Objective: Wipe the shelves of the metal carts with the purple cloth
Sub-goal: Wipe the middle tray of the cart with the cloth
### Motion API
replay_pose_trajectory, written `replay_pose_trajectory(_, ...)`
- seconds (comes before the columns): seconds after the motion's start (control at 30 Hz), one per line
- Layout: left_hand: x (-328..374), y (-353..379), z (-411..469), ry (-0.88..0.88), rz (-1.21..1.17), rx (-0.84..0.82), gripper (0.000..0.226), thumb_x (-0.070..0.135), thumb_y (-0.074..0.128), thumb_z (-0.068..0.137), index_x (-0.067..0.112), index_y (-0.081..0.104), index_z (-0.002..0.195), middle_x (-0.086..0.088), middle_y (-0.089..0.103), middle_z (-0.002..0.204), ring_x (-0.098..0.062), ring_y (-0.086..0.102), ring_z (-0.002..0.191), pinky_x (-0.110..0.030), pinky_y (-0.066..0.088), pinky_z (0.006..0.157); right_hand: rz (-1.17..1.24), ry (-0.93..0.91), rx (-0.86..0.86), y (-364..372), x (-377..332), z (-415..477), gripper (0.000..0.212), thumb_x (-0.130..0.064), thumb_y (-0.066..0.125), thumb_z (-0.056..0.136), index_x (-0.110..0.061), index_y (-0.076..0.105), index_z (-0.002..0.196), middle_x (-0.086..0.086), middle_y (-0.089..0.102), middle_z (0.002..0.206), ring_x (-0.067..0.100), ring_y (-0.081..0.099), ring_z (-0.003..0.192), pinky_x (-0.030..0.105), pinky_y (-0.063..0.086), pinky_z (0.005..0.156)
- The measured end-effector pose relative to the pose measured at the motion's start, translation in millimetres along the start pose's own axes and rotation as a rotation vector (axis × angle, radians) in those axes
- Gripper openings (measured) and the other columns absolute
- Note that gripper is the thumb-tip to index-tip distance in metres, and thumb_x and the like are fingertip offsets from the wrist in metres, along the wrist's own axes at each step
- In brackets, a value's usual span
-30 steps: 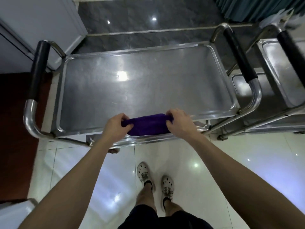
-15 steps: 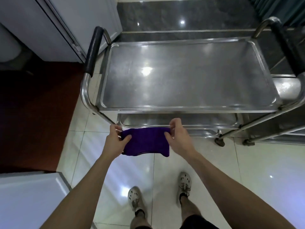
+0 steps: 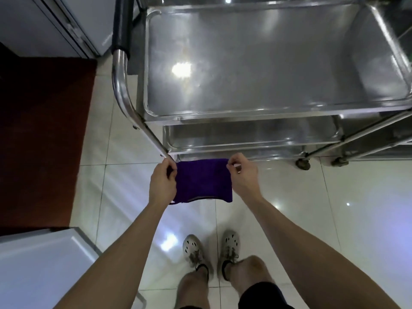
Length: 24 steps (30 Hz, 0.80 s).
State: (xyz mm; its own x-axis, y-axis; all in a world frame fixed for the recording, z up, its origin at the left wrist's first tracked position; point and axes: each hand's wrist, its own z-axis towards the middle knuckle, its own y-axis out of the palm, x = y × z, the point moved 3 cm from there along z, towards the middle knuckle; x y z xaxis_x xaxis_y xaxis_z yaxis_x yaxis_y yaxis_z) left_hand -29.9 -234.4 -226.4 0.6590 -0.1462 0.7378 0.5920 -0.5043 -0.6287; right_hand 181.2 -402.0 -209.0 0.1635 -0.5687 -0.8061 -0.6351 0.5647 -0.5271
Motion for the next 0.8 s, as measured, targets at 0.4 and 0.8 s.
replay_pose_trajectory(0.4, -79.9, 82.9, 119.6, 0.077, 0.022, -0.026, 0.039, 0.003, 0.076, 0.092, 0.024, 0.073, 0.125, 0.006, 0.064, 0.128, -0.014, 0.061, 0.118, -0.031, 0.052, 0.107, -0.262, -0.069, -0.093, 91.8, 86.2, 121.5, 0.037, -0.013, 0.070, 0.098, -0.014, 0.069, 0.136, 0.009, 0.064, 0.136, 0.025, 0.065, 0.116, 0.029, 0.049, 0.103)
replay_pose_trajectory(0.8, -159.5, 122.7, 160.7, 0.450, -0.171, 0.841, 0.023, 0.033, 0.079, 0.100, 0.025, 0.057, 0.105, 0.008, 0.056, 0.087, -0.009, 0.056, 0.074, -0.025, 0.048, 0.068, -0.756, -0.606, 0.090, 186.2, 102.2, 206.8, 0.059, -0.056, 0.046, 0.110, -0.019, 0.053, 0.156, 0.024, 0.038, 0.166, 0.040, 0.033, 0.155, 0.057, 0.024, 0.127)
